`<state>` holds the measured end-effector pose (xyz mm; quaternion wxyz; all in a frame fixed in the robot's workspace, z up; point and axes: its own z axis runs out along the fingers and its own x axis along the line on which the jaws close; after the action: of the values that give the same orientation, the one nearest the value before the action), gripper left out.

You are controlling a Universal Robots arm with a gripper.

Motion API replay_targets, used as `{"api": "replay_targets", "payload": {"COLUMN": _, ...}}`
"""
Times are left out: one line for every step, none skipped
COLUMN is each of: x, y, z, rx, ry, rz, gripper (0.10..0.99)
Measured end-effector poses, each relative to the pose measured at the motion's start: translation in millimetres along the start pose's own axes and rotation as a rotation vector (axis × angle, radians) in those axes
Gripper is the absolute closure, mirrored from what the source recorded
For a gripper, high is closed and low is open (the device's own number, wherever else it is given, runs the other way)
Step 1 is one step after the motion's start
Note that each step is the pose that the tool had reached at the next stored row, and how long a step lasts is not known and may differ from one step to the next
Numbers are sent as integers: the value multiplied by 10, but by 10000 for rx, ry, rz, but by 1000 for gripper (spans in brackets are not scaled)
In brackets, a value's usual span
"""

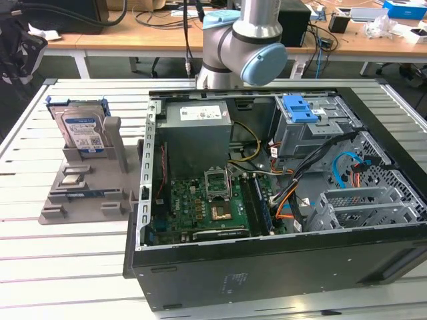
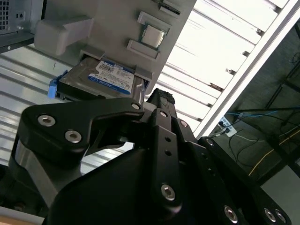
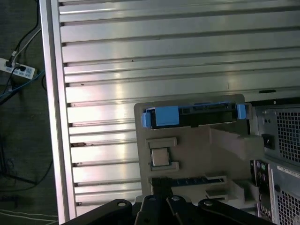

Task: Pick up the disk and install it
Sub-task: 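Reach for the disk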

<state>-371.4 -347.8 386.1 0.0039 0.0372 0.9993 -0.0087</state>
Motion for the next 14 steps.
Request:
{"api": "replay_targets", "payload": {"x": 0, "y": 0, "z": 0, "rx": 0, "ry": 0, "rz": -1, "gripper": 980}}
{"api": "replay_targets", "payload": {"x": 0, "y": 0, "z": 0, "rx": 0, "ry": 0, "rz": -2, "gripper": 980}}
{"api": "replay_targets", "payload": {"x": 0, "y": 0, "z": 0, "rx": 0, "ry": 1, "rz": -1, "gripper": 980}}
{"api": "replay_targets", "payload": {"x": 0, "y": 1, "z": -1, "rx": 1, "ry": 2, "rz": -1, "gripper": 980}}
{"api": "replay_targets", "payload": {"x": 0, "y": 1, "z": -1, "rx": 1, "ry": 1, "rz": -1, "gripper": 980}}
{"api": "replay_targets", "payload": {"x": 0, "y": 1, "z": -1, "rx": 0, "ry": 1, "rz": 0, "gripper": 980}}
{"api": "replay_targets", "payload": {"x": 0, "y": 1, "z": 0, "rx": 0, "ry": 1, "rz": -1, "gripper": 980}}
{"api": "replay_targets", "payload": {"x": 0, "y": 1, "z": -1, "rx": 0, "ry": 2, "rz": -1, "gripper": 980}}
{"api": "replay_targets", "payload": {"x": 0, "y": 1, "z": -1, "rx": 1, "ry": 1, "rz": -1, "gripper": 980}}
{"api": "replay_targets", "payload": {"x": 0, "y": 2, "z": -1, "rx": 0, "ry": 1, "rz": 0, "gripper": 980}}
{"api": "replay_targets", "payload": {"x": 0, "y": 2, "z": 0, "rx": 0, "ry": 0, "rz": -1, "gripper": 980}}
{"api": "replay_targets", "payload": {"x": 0, "y": 2, "z": -1, "rx": 0, "ry": 1, "rz": -1, "gripper": 980}}
{"api": "replay_targets", "payload": {"x": 0, "y": 2, "z": -1, "rx": 0, "ry": 1, "rz": 0, "gripper": 980}}
{"api": "replay_targets", "payload": {"x": 0, "y": 2, "z": 0, "rx": 0, "ry": 1, "rz": -1, "gripper": 980}}
